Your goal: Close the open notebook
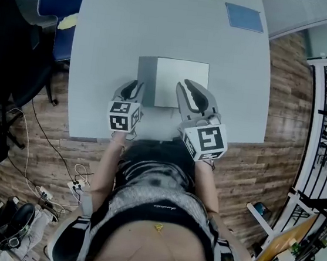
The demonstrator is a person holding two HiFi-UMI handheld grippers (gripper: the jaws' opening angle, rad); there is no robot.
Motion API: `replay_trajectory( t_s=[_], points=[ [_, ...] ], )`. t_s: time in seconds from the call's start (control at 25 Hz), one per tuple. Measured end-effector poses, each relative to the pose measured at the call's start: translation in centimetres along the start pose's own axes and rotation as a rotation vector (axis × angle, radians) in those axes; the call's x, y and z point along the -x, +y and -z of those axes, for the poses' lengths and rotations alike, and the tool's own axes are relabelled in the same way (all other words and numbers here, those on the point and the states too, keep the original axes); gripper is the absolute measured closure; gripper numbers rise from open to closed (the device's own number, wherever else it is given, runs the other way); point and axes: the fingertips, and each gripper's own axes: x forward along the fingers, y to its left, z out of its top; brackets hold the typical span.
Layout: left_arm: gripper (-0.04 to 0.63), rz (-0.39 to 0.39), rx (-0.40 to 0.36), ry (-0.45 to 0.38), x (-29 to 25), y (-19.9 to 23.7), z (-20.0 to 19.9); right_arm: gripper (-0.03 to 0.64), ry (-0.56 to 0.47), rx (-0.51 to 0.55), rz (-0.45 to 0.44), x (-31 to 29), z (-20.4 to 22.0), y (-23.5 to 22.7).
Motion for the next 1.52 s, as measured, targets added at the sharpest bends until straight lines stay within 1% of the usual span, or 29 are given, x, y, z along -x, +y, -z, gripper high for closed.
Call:
replay_trajectory(
  t_s=[0.32, 0.52, 0.76, 1.04, 1.24, 1.44, 1.52],
  points=[
    [0.525, -0.003, 0.027, 0.076, -0.7, 1.1, 2.5, 0.548, 0.011, -0.001, 0.014, 0.1, 0.4, -0.1],
    [0.523, 0.000, 0.072, 0.112, -1.2, 1.6, 4.1, 0.549, 0.020, -0.006, 0.028, 0.5, 0.8, -0.2],
    [0.522, 0.003, 0.102, 0.157, -1.8, 1.9, 5.3, 0.549, 0.030, -0.007, 0.051, 0.8, 0.8, -0.5],
    [0.505, -0.004, 0.154, 0.190, -2.6, 2.3, 6.6, 0.549, 0.041, -0.012, 0.070, 1.3, 1.4, -1.0],
    [0.490, -0.010, 0.199, 0.211, -2.8, 2.6, 7.2, 0.548, 0.041, -0.014, 0.065, 1.2, 1.3, -1.4],
    [0.463, -0.021, 0.226, 0.230, -3.4, 2.6, 7.8, 0.548, 0.045, -0.025, 0.060, 1.4, 1.8, -2.3],
    [0.448, -0.028, 0.223, 0.233, -3.5, 2.4, 7.8, 0.549, 0.047, -0.024, 0.053, 1.4, 1.9, -2.6]
  ],
)
